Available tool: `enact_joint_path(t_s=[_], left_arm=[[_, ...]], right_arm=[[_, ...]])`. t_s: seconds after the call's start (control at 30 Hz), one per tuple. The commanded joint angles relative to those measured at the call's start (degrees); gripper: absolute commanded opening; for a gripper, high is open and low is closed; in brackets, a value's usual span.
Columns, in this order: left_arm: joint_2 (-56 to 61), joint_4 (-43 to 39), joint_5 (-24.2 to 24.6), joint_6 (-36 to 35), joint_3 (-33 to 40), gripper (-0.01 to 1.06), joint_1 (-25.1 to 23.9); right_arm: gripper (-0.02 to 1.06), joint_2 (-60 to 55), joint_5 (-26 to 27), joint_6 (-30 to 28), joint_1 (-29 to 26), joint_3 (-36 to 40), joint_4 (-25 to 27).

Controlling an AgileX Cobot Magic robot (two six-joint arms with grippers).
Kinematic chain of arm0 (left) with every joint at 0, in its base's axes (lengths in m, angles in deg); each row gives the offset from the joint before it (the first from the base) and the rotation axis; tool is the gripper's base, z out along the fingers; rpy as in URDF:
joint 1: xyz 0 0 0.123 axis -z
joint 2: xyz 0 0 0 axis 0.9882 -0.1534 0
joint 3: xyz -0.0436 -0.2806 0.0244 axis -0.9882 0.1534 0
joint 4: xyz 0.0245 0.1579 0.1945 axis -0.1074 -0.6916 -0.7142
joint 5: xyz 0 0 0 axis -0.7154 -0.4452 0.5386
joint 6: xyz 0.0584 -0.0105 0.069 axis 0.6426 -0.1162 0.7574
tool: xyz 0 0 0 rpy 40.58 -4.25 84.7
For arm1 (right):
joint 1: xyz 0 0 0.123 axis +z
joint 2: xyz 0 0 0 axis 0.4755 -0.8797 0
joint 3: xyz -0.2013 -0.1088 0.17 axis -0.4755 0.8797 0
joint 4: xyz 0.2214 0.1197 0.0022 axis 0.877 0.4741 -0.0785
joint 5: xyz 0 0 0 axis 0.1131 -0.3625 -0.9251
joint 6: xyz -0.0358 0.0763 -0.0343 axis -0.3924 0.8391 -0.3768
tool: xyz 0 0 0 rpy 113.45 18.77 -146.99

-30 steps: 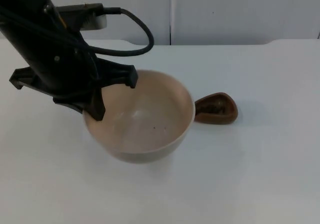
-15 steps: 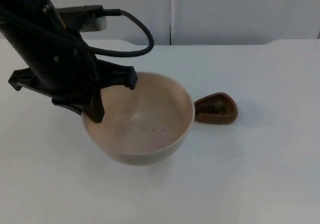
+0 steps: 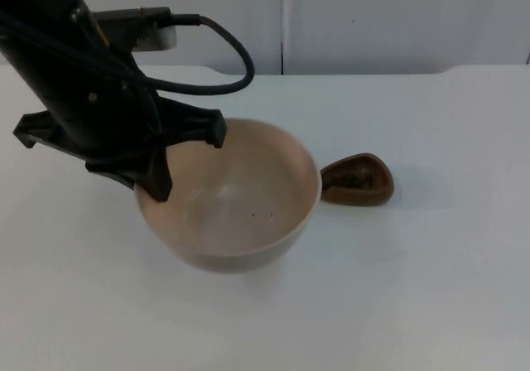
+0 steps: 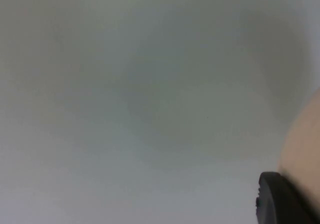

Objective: Pick up the bowl with the left hand and pour the coffee beans from the cup into the bowl with the right hand.

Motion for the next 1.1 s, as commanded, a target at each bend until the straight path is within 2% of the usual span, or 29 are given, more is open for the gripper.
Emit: enact_joint_path(t_s=[0.0, 0.13, 0.4, 0.43, 0.57, 0.67, 0.77, 0.93, 1.07], left_arm=[[0.5, 0.7, -0.9, -0.3, -0.3, 0.00, -0.1], [0.5, 1.0, -0.9, -0.3, -0.3, 0.00, -0.1], [0.5, 1.0, -1.1, -0.8, -0.3, 0.00, -0.1], [0.5, 1.0, -1.1, -0.8, -0.3, 0.00, -0.1], [0.5, 1.2, -1.0, -0.8, -0.3, 0.00, -0.1], [0.5, 1.2, -0.9, -0.8, -0.3, 0.00, -0.1], [0.5, 1.2, -0.9, -0.8, -0.3, 0.00, -0.1], [0.5, 2.0, -0.9, -0.8, -0.3, 0.00, -0.1], [0.5, 2.3, -0.9, -0.8, -0.3, 0.00, -0.1]], right_arm=[[1.05, -0.1, 2.9, -0.1, -0.1, -1.0, -0.1], [1.05, -4.4, 6.9, -0.1, -0.1, -2.4, -0.1], [1.05, -25.3, 12.2, -3.8, -0.1, -9.0, -0.1], [1.05, -25.3, 12.2, -3.8, -0.1, -9.0, -0.1], [1.05, -39.0, 13.1, -5.5, -0.1, -16.0, 0.3], [1.05, -44.3, 13.0, -6.1, -0.1, -19.1, 0.5], [1.05, -52.0, 12.5, -9.1, -0.1, -23.7, 3.0], [1.05, -60.0, 12.5, -12.8, -0.1, -29.3, 6.5], [1.05, -64.3, 12.5, -13.0, -0.1, -33.3, 6.5]])
